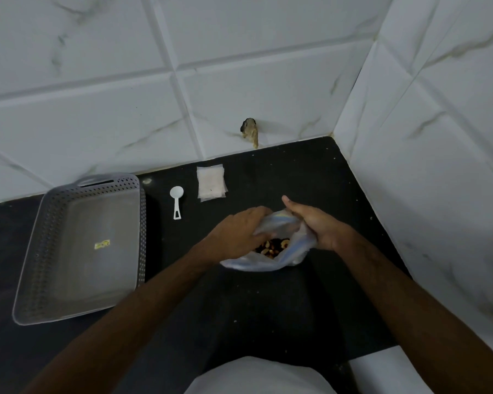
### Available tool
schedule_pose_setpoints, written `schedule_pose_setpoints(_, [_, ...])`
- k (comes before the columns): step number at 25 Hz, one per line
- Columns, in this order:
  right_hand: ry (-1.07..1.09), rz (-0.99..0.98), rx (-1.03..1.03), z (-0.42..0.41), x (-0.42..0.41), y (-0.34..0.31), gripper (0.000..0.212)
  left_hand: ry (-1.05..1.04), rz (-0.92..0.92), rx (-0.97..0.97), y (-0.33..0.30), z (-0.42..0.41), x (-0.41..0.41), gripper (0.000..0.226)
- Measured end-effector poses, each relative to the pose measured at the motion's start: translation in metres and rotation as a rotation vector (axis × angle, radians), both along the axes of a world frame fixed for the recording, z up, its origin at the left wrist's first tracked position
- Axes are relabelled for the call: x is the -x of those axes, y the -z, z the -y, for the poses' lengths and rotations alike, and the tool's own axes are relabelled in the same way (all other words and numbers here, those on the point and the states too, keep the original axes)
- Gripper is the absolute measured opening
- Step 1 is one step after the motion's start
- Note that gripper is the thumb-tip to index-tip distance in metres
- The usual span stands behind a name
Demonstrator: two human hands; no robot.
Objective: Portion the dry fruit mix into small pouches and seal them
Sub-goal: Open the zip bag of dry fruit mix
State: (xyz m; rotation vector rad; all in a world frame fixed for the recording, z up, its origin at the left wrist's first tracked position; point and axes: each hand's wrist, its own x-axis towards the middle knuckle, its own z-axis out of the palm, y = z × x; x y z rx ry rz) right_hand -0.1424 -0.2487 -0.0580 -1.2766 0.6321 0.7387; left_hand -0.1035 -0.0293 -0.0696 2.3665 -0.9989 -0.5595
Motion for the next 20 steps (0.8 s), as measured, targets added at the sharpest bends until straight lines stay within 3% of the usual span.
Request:
schedule_pose_setpoints(6, [-0.299,0.392,0.917,-0.011,0.019,-0.002,0.048,-0.269,-0.116,0.087,0.010,0.018,-0.003,0.012])
schedule_pose_setpoints(9, [-0.388,0.416,1.067,-0.014,0.031,0.012,0.035,-0.357,-0.280,0.069,0.003,0.021,-0.002,0.012])
schedule_pose_setpoints(11, [-0.264,0.469,0.992,-0.003,0.032,0.019,0.029,-0.362,-0.359,0.057,0.001,0.015,-0.002,0.016])
schedule_pose_setpoints(13, [-0.044,0.457,0.732,0.006,0.033,0.019,0.030,-0.285,-0.339,-0.021,0.001,0.006,-0.002,0.023])
schedule_pose_setpoints(17, [0.000,0.377,0.437,-0.001,0.029,0.013,0.023,-0.076,-0.012,-0.060,-0.009,0.012,0.003,0.052])
schedule_pose_setpoints(20, [-0.006,0.222,0.148,0.003,0.020,0.004,0.032,0.015,0.113,-0.054,-0.018,0.036,0.004,0.042])
